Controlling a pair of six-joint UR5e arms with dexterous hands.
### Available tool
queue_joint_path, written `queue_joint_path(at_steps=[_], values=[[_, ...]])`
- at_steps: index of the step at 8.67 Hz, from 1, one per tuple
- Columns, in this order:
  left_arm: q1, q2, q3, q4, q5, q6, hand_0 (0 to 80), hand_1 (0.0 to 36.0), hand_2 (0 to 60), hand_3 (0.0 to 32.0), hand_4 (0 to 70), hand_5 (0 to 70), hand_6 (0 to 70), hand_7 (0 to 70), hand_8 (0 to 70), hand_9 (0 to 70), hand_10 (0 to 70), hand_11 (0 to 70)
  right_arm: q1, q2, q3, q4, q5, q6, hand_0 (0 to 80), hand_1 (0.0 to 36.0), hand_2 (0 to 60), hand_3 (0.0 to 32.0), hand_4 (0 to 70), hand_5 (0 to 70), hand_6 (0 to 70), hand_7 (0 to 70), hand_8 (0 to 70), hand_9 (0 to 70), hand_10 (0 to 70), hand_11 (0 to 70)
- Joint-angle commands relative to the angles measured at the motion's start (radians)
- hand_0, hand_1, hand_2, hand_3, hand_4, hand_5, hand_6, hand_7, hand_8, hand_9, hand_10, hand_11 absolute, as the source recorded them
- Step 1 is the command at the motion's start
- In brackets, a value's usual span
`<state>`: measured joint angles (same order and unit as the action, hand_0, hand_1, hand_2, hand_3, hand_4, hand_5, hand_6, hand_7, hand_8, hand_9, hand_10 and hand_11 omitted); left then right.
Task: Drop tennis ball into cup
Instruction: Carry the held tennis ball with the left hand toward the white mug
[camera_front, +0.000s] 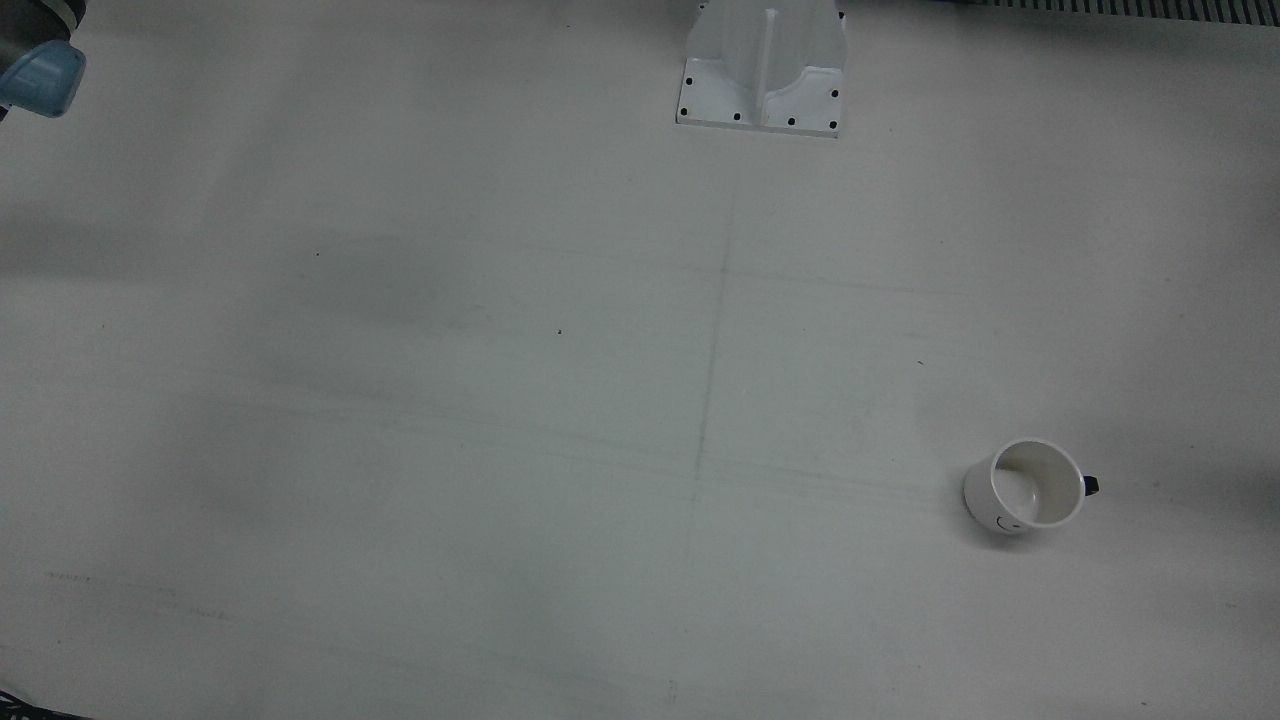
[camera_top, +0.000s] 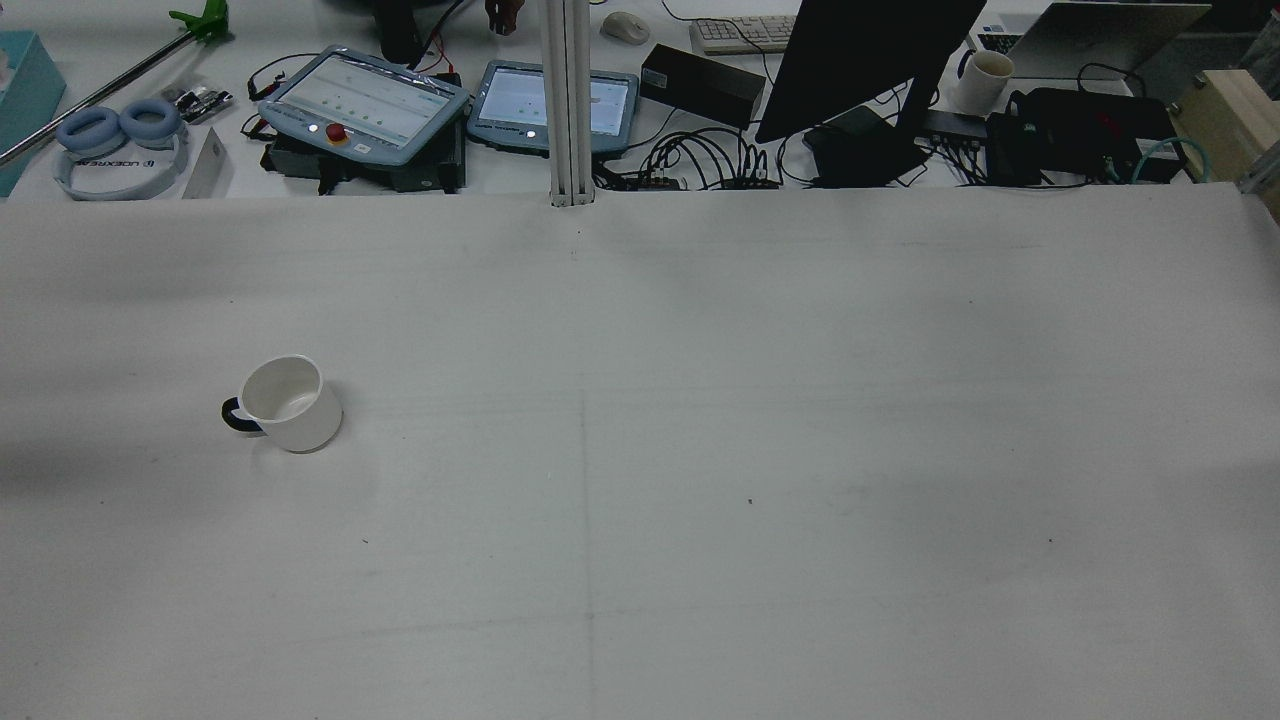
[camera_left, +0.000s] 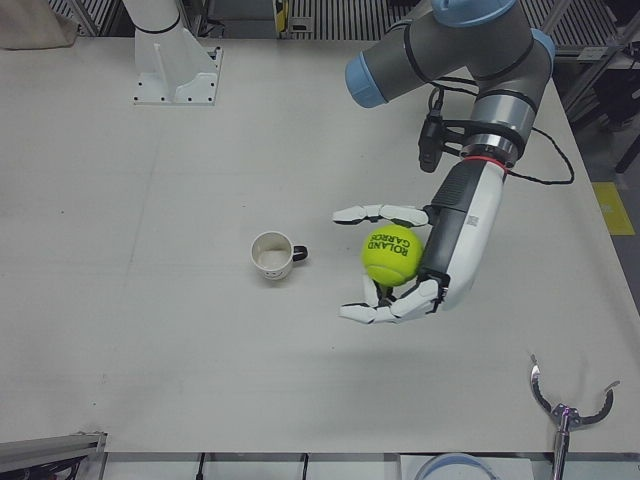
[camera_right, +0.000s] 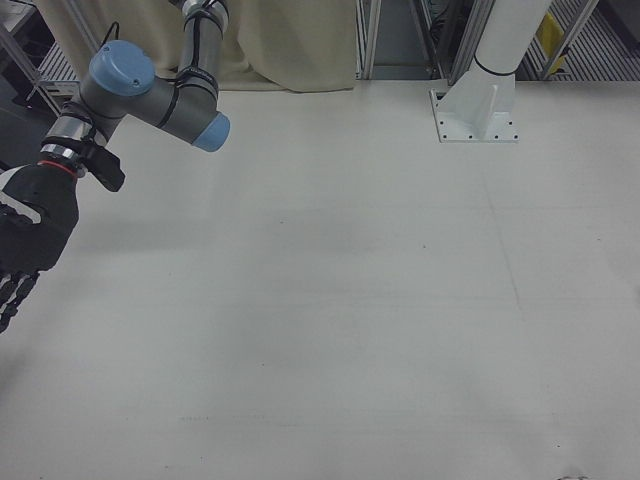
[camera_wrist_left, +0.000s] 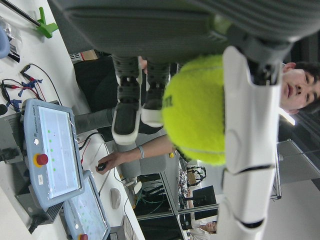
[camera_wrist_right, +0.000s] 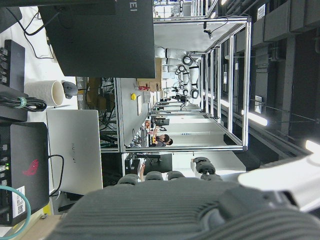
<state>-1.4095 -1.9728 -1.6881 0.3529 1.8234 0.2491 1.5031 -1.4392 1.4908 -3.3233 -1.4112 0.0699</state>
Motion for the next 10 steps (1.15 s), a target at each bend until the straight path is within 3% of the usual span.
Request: queue_joint_path(at_steps=[1, 2, 3, 7, 9, 10], values=[[0.152, 0.003, -0.056, 0.000, 0.010, 0.007, 54.8, 18.5, 20.8, 0.0, 39.6, 18.0, 69.2, 70.0, 51.5, 70.0, 34.5, 49.8, -0.001, 0.000, -0.003, -0.001, 0.000, 0.001, 0.0, 0.0, 0.0, 0.0, 0.0, 0.0, 0.0, 0.0, 0.0, 0.0, 0.0, 0.0], [0.203, 0.005, -0.056, -0.003, 0.010, 0.012, 52.8, 17.8, 24.5, 0.0, 38.7, 16.7, 64.3, 70.0, 50.2, 70.0, 33.5, 48.4, -0.001, 0.000, -0.003, -0.001, 0.000, 0.001, 0.0, 0.0, 0.0, 0.0, 0.0, 0.0, 0.0, 0.0, 0.0, 0.0, 0.0, 0.0], [0.252, 0.012, -0.058, -0.018, 0.008, 0.015, 50.2, 16.8, 23.2, 0.0, 36.3, 12.4, 43.4, 70.0, 46.3, 70.0, 33.3, 47.9, -0.001, 0.000, -0.003, 0.001, 0.000, 0.001, 0.0, 0.0, 0.0, 0.0, 0.0, 0.0, 0.0, 0.0, 0.0, 0.0, 0.0, 0.0], [0.314, 0.124, -0.099, -0.090, 0.007, 0.044, 47.3, 14.2, 31.0, 0.0, 34.5, 14.1, 56.5, 70.0, 48.1, 70.0, 31.7, 45.7, -0.001, 0.000, -0.001, -0.001, 0.000, 0.001, 0.0, 0.0, 0.0, 0.0, 0.0, 0.0, 0.0, 0.0, 0.0, 0.0, 0.0, 0.0], [0.331, 0.172, -0.120, -0.118, 0.010, 0.047, 47.4, 14.9, 33.8, 0.0, 36.0, 13.5, 53.5, 70.0, 47.5, 70.0, 30.6, 44.3, -0.001, 0.000, -0.003, 0.001, 0.000, 0.001, 0.0, 0.0, 0.0, 0.0, 0.0, 0.0, 0.0, 0.0, 0.0, 0.0, 0.0, 0.0], [0.354, 0.172, -0.120, -0.118, 0.010, 0.047, 47.3, 15.4, 37.1, 0.0, 35.9, 14.1, 57.1, 70.0, 47.6, 69.2, 28.9, 42.1, -0.001, 0.000, -0.004, -0.001, 0.000, 0.002, 0.0, 0.0, 0.0, 0.0, 0.0, 0.0, 0.0, 0.0, 0.0, 0.0, 0.0, 0.0]])
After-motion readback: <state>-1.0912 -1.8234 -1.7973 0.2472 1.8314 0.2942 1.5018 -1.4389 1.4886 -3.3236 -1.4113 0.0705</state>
